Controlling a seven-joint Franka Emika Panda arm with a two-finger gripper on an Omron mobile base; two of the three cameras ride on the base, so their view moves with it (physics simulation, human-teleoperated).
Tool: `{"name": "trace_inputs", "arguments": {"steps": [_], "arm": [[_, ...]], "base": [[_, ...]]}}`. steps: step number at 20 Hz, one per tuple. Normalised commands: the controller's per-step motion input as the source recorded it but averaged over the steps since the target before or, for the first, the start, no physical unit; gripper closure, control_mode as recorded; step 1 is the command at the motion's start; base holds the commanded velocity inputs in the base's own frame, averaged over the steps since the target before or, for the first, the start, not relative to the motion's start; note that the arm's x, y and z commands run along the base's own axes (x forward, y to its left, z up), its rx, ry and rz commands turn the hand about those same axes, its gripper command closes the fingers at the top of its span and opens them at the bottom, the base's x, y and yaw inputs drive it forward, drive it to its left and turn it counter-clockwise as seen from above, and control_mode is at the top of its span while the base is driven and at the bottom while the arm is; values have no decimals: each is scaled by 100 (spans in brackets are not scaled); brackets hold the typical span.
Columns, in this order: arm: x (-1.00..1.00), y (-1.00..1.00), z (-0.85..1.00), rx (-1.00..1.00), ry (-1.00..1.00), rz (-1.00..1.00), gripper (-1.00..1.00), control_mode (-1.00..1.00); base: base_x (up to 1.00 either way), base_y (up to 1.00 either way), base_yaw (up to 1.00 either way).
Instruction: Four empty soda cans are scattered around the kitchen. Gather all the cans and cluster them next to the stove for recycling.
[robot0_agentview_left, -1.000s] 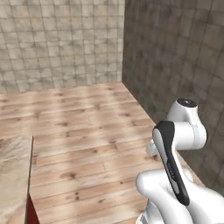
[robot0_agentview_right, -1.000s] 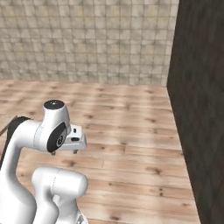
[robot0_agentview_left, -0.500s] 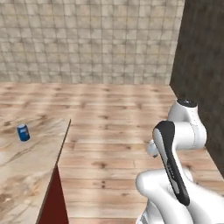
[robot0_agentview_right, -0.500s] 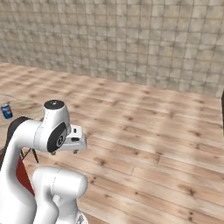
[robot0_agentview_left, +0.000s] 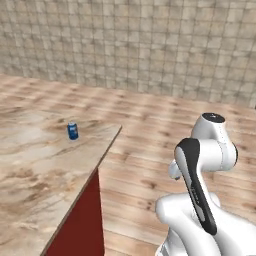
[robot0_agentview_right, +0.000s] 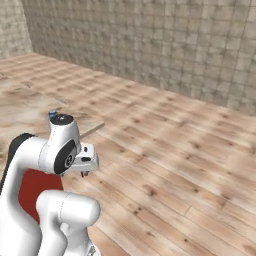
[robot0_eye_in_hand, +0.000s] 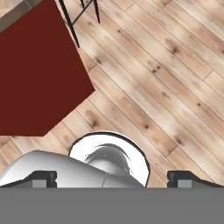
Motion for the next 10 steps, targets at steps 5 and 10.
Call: {"name": "trace_inputs", "arguments": {"steps": [5,10], "arm": [[0,0,0,0,0,0,-100,100],[0,0,0,0,0,0,-100,100]], "base": [[0,0,50],[0,0,50]]}}
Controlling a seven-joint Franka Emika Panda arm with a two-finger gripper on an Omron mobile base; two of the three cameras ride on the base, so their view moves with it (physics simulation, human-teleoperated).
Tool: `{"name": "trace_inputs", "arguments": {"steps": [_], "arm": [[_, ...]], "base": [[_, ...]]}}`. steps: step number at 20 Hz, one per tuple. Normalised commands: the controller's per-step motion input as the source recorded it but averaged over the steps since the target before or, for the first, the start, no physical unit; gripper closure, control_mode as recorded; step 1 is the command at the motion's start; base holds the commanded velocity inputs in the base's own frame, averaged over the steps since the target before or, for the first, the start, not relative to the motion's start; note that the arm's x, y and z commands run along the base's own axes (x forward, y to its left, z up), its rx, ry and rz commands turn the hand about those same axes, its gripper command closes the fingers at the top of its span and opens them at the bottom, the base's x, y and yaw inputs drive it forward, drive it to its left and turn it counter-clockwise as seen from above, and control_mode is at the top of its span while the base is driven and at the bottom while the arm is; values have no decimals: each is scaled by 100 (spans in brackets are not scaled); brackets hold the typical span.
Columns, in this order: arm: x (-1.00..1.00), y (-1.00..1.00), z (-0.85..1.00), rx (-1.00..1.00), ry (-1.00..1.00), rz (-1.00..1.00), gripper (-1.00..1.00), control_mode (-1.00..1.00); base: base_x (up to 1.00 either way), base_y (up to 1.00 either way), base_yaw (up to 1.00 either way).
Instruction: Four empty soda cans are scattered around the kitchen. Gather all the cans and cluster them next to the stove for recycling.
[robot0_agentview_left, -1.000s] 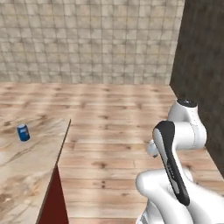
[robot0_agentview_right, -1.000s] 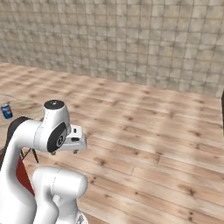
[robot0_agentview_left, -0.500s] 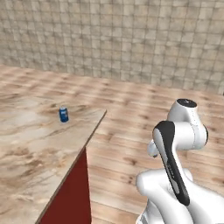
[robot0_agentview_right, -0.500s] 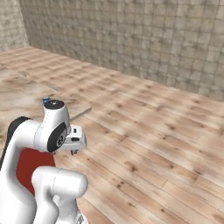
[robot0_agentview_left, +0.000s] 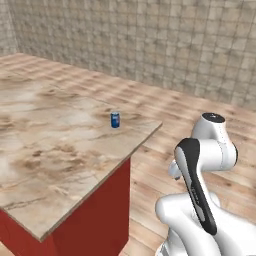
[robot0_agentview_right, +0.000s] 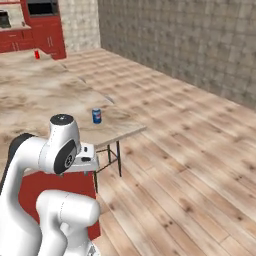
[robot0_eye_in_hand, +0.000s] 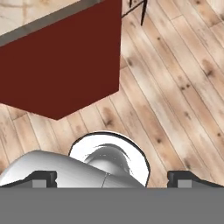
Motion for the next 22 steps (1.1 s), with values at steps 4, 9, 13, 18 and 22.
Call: {"name": "trace_inputs", "arguments": {"steps": [4,9,13,18,22], "arm": [[0,0,0,0,0,0,-100,100],[0,0,0,0,0,0,-100,100],[0,0,0,0,0,0,-100,100],[0,0,0,0,0,0,-100,100],[0,0,0,0,0,0,-100,100]], "base": [[0,0,50],[0,0,50],[0,0,50],[0,0,50],[3,-7,37]]}}
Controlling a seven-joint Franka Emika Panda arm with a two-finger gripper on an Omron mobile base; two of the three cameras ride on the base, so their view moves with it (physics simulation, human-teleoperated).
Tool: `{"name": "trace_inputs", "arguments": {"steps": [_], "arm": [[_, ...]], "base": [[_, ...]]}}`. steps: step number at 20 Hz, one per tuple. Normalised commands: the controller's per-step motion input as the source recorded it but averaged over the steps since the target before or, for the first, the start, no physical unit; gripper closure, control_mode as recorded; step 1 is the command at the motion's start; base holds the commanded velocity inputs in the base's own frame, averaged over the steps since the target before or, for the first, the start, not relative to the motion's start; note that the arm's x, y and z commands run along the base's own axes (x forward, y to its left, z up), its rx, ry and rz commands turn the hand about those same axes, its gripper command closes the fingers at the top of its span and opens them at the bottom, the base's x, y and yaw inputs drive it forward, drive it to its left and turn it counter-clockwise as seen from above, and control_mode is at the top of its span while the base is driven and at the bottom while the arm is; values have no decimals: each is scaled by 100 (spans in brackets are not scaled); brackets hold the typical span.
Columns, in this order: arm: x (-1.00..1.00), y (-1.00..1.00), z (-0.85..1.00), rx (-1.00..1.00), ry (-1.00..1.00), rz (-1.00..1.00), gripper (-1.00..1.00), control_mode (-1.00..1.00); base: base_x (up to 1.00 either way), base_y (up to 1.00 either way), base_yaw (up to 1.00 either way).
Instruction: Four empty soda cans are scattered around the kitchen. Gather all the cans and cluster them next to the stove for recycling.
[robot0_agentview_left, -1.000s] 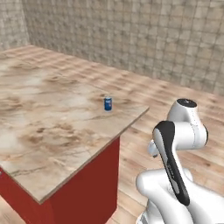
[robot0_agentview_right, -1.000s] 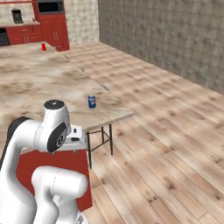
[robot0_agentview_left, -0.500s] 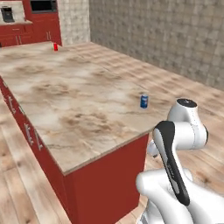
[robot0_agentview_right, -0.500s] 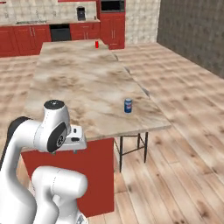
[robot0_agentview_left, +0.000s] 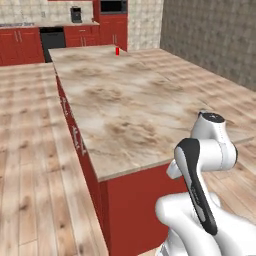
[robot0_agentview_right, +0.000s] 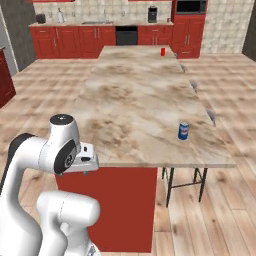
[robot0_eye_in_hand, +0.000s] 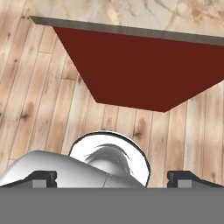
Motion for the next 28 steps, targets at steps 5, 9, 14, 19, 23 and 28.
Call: {"name": "trace_inputs", "arguments": {"steps": [5,9,14,19,23,28], "arm": [[0,0,0,0,0,0,-100,100],[0,0,0,0,0,0,-100,100],[0,0,0,0,0,0,-100,100],[0,0,0,0,0,0,-100,100],[0,0,0,0,0,0,-100,100],[0,0,0,0,0,0,-100,100]], "base": [[8,-46,6],[20,-89,2],[21,-87,3],[11,-80,5],[3,-48,7],[9,0,0]]}}
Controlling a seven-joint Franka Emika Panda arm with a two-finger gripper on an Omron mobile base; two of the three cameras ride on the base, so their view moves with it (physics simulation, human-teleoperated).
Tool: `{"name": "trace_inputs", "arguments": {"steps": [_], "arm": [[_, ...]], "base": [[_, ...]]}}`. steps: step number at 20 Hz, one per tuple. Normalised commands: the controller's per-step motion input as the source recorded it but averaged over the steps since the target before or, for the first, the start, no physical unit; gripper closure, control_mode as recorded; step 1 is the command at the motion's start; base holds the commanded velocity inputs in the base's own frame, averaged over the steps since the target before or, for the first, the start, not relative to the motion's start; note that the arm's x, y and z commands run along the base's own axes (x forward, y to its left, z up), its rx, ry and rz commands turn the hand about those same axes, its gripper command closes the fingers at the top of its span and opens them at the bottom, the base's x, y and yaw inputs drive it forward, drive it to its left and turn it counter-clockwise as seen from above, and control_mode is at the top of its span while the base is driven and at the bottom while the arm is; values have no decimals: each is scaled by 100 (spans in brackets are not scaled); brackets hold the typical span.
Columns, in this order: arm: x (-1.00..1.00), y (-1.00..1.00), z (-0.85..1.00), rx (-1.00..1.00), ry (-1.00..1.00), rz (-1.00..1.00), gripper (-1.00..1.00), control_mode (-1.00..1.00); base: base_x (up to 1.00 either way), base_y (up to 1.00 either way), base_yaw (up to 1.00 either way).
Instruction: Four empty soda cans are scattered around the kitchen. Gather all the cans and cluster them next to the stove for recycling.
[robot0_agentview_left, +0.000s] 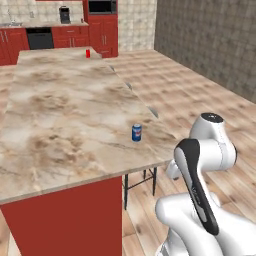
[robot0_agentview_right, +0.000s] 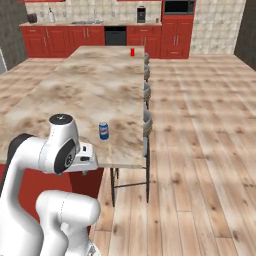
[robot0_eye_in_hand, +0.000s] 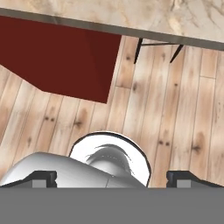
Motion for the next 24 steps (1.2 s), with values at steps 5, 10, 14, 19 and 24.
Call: {"name": "trace_inputs", "arguments": {"steps": [5,10,14,19,24], "arm": [[0,0,0,0,0,0,-100,100],[0,0,0,0,0,0,-100,100],[0,0,0,0,0,0,-100,100],[0,0,0,0,0,0,-100,100],[0,0,0,0,0,0,-100,100]], "base": [[36,0,0],[40,-6,0],[9,-23,11],[-1,-44,21],[1,-39,14]]}}
